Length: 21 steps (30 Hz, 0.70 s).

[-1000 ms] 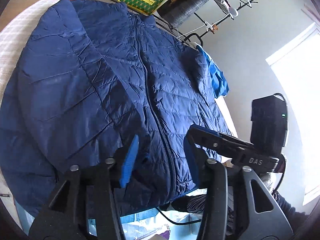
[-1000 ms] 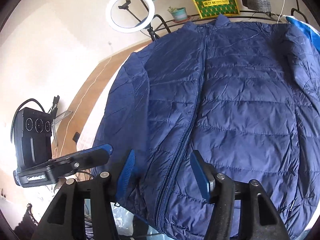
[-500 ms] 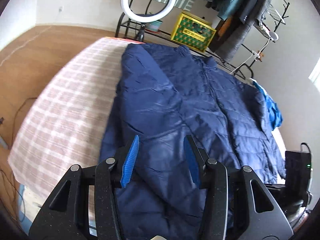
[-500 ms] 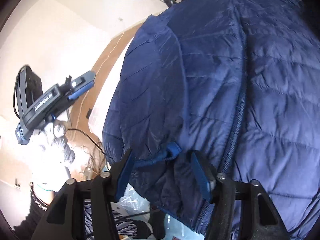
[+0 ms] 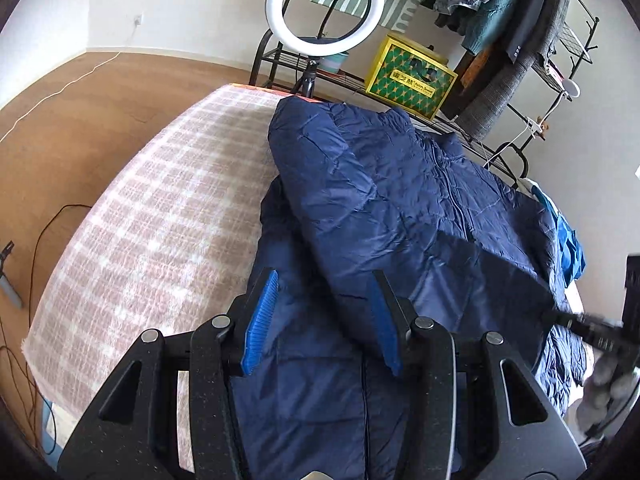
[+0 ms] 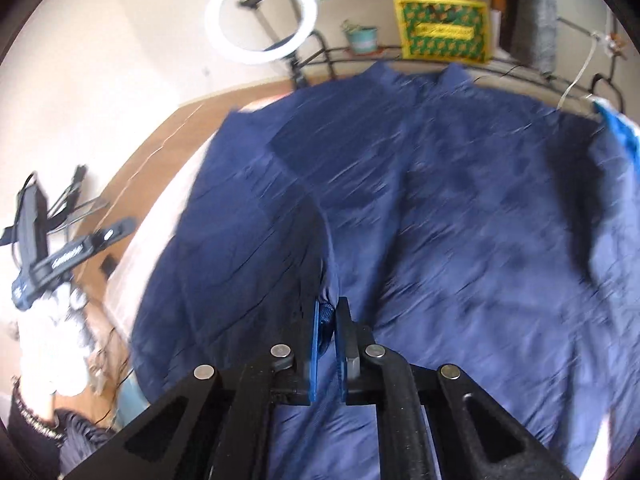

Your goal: Fold large clothes

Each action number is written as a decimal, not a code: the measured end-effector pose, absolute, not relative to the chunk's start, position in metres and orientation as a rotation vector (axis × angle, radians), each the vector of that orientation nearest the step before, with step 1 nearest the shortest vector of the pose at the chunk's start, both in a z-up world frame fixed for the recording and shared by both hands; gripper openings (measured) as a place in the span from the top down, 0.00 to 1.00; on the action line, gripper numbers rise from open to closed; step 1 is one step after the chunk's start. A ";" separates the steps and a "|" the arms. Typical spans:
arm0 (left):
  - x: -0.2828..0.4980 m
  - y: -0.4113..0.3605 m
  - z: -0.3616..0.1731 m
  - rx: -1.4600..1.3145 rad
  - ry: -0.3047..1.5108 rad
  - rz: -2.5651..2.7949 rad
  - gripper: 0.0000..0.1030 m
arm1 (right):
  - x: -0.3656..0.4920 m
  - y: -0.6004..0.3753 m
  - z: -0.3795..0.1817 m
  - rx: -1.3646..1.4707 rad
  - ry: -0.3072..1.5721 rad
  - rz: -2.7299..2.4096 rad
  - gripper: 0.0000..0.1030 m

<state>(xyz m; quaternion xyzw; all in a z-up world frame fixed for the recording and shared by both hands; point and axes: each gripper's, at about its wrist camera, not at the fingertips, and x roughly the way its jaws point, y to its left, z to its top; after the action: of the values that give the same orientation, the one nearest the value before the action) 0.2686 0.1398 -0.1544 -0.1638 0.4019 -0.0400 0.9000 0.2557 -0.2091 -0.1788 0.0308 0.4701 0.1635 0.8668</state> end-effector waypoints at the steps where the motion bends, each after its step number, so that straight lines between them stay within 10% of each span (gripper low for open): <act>1: 0.274 0.139 -0.155 -0.333 0.829 -0.084 0.54 | 0.265 -0.216 -0.175 0.043 0.964 0.315 0.96; 21: 0.379 0.102 -0.224 -0.230 0.937 -0.085 0.54 | 0.475 -0.327 -0.180 0.023 0.821 0.067 0.96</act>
<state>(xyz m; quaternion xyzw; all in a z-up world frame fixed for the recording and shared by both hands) 0.3792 0.1024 -0.2238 -0.1105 0.4504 -0.0410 0.8850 0.4753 -0.3271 -0.1802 0.0113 0.3990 0.0326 0.9163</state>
